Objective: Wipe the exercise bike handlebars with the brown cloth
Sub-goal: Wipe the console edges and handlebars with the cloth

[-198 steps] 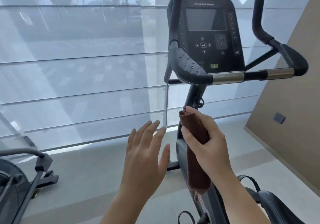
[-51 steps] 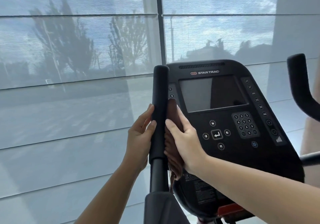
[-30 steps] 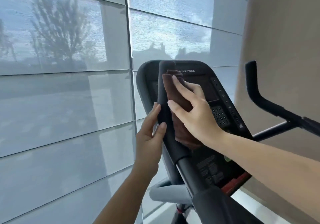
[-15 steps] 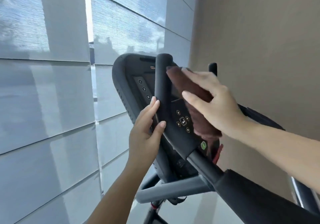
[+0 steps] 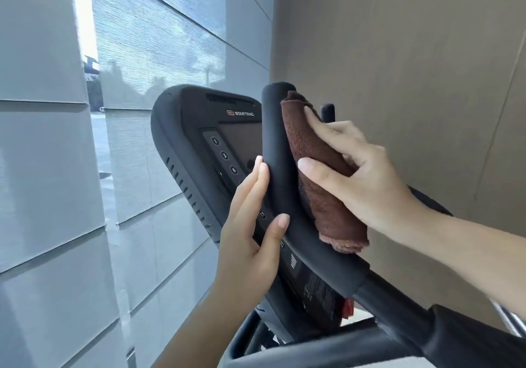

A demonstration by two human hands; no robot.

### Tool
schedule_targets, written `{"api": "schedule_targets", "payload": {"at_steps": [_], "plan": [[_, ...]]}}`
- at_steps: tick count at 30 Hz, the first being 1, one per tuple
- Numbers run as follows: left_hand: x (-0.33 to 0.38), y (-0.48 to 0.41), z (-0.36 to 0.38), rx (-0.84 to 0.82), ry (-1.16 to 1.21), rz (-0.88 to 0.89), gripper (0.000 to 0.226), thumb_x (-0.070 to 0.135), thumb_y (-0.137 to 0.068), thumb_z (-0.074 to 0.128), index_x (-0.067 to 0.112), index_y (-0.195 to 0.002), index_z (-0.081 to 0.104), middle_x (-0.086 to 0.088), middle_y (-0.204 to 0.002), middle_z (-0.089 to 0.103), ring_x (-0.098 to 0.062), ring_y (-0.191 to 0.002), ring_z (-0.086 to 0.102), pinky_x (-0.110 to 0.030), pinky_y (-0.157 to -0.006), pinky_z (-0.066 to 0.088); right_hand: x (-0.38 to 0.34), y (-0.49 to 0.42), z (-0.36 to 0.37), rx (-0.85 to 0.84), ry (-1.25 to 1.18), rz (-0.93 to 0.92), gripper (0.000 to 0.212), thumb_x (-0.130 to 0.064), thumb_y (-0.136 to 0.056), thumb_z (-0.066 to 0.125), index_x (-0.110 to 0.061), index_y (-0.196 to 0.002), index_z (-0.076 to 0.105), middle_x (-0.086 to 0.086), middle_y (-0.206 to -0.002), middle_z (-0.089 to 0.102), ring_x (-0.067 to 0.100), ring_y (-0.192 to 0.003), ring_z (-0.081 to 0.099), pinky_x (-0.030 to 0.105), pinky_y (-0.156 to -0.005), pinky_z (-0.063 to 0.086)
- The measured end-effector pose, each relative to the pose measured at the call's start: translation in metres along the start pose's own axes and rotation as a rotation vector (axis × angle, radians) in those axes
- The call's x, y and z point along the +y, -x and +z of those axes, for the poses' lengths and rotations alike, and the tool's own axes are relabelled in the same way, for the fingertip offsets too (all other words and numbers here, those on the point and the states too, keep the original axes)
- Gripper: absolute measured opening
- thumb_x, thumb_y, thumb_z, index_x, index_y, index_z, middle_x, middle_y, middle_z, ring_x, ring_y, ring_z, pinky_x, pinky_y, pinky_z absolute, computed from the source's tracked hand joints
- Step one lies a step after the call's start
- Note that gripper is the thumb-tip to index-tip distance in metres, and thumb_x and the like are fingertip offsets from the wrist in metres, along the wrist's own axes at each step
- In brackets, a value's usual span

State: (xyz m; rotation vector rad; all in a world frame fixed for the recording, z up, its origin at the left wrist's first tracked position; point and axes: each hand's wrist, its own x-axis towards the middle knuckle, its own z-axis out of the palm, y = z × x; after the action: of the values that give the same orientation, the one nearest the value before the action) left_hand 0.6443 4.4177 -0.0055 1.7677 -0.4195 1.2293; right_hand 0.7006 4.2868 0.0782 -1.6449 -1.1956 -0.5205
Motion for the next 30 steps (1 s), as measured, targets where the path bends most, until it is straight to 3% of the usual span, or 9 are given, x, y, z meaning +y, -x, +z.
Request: {"api": "schedule_targets", "payload": {"at_steps": [4, 7, 9, 12, 16, 20, 22, 26, 30], "plan": [[-0.005, -0.002, 0.0, -0.019, 0.088, 0.005, 0.056, 0.005, -0.085, 0.05, 0.008, -0.138, 0.03, 0.0, -0.147, 0.03, -0.01, -0.138, 0.025, -0.042, -0.111, 0.027, -0.013, -0.005, -0.011, -0.047, 0.02, 0.076, 0.05, -0.016, -0.081, 0.065, -0.041, -0.12, 0.048, -0.012, -0.105, 0.052, -0.009, -0.079, 0.054, 0.008, -0.077, 0.04], [-0.008, -0.003, 0.0, -0.026, 0.087, 0.057, 0.056, 0.003, -0.085, 0.051, 0.006, -0.137, 0.031, -0.005, -0.146, 0.031, -0.01, -0.137, 0.025, -0.027, -0.112, 0.024, -0.025, 0.001, -0.014, -0.093, 0.075, 0.132, 0.05, -0.013, -0.08, 0.065, -0.037, -0.122, 0.049, -0.006, -0.112, 0.055, -0.011, -0.079, 0.055, 0.005, -0.075, 0.04], [-0.012, -0.004, -0.001, -0.032, 0.081, 0.081, 0.056, 0.005, -0.085, 0.053, 0.007, -0.137, 0.032, -0.006, -0.145, 0.033, -0.009, -0.136, 0.027, -0.021, -0.11, 0.023, -0.031, 0.01, -0.013, -0.128, 0.134, 0.181, 0.051, -0.015, -0.08, 0.065, -0.037, -0.123, 0.051, -0.006, -0.116, 0.054, -0.009, -0.087, 0.056, 0.005, -0.079, 0.039], [-0.019, -0.006, -0.005, -0.062, 0.066, 0.128, 0.056, 0.019, -0.086, 0.052, 0.008, -0.138, 0.032, -0.008, -0.144, 0.037, -0.011, -0.136, 0.028, -0.025, -0.11, 0.024, -0.037, 0.025, -0.012, -0.168, 0.285, 0.23, 0.049, -0.021, -0.078, 0.069, -0.044, -0.119, 0.055, -0.017, -0.118, 0.054, -0.006, -0.107, 0.053, 0.005, -0.09, 0.034], [-0.028, -0.012, -0.014, -0.144, 0.042, 0.202, 0.058, 0.024, -0.085, 0.051, 0.007, -0.138, 0.034, -0.009, -0.145, 0.036, -0.011, -0.135, 0.03, -0.027, -0.109, 0.026, -0.051, 0.05, -0.004, -0.176, 0.546, 0.269, 0.051, -0.025, -0.072, 0.07, -0.051, -0.114, 0.057, -0.025, -0.115, 0.052, -0.005, -0.113, 0.049, 0.003, -0.093, 0.029], [-0.041, -0.021, -0.03, -0.222, 0.043, 0.285, 0.057, 0.029, -0.085, 0.05, 0.015, -0.137, 0.034, 0.001, -0.146, 0.033, -0.004, -0.134, 0.028, -0.028, -0.109, 0.024, -0.063, 0.067, 0.017, 0.003, 0.711, 0.24, 0.053, -0.007, -0.075, 0.072, -0.039, -0.116, 0.059, -0.019, -0.116, 0.055, 0.0, -0.112, 0.051, 0.007, -0.095, 0.031], [-0.049, -0.029, -0.038, -0.258, 0.012, 0.348, 0.055, 0.029, -0.086, 0.048, 0.018, -0.137, 0.034, 0.006, -0.145, 0.033, -0.007, -0.135, 0.026, -0.037, -0.11, 0.021, -0.069, 0.062, 0.03, 0.178, 0.757, 0.194, 0.05, -0.008, -0.075, 0.071, -0.03, -0.118, 0.058, -0.011, -0.118, 0.055, -0.004, -0.111, 0.05, 0.005, -0.095, 0.03], [-0.066, -0.046, -0.056, -0.284, -0.063, 0.45, 0.047, 0.029, -0.089, 0.043, 0.018, -0.134, 0.042, 0.009, -0.141, 0.038, -0.011, -0.136, 0.025, -0.036, -0.112, 0.008, -0.071, 0.019, 0.058, 0.566, 0.937, -0.009, 0.052, -0.007, -0.081, 0.065, -0.018, -0.127, 0.046, 0.001, -0.12, 0.048, -0.007, -0.112, 0.042, 0.006, -0.099, 0.027], [-0.086, -0.062, -0.07, -0.278, -0.104, 0.551, 0.038, 0.026, -0.091, 0.042, 0.014, -0.125, 0.054, 0.0, -0.132, 0.054, -0.017, -0.132, 0.034, -0.04, -0.111, 0.009, -0.052, -0.024, 0.094, 0.616, 1.12, -0.032, 0.044, -0.019, -0.086, 0.062, -0.018, -0.128, 0.051, 0.014, -0.131, 0.043, 0.009, -0.122, 0.038, 0.01, -0.101, 0.029]]}}
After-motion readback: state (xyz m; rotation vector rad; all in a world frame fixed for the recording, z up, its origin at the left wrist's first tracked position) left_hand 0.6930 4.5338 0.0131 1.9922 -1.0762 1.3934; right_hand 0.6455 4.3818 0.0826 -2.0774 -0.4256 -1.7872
